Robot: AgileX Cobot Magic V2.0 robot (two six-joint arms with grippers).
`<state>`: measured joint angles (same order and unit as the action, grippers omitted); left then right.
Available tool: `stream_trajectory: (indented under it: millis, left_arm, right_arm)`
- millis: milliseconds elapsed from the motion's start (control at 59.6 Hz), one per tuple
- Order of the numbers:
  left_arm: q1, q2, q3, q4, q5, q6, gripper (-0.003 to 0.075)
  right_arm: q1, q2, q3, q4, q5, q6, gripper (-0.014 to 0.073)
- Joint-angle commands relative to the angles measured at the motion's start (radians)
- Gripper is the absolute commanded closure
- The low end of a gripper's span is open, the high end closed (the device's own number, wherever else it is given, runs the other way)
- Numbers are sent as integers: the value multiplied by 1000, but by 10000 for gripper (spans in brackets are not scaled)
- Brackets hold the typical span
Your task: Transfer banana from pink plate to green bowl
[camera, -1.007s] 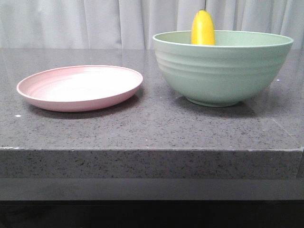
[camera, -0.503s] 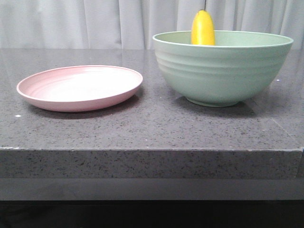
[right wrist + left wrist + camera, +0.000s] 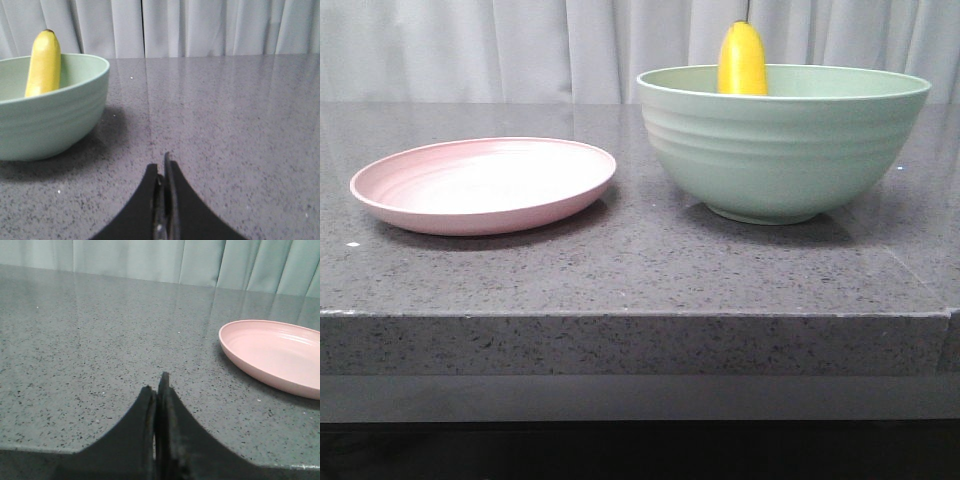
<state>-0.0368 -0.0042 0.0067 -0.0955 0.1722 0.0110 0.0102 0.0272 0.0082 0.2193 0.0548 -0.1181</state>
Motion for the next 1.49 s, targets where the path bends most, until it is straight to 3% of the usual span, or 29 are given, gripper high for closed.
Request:
stream_trajectory:
  millis: [0, 117, 1477]
  left_arm:
    - [3, -18, 5, -7, -88, -1, 741]
    - [3, -18, 5, -7, -88, -1, 741]
    - [3, -18, 5, -7, -88, -1, 741]
  right_arm:
    - [-9, -45, 21, -13, -94, 28, 681]
    - [-9, -60, 20, -13, -36, 39, 681]
    - [-9, -60, 20, -10, -37, 39, 681]
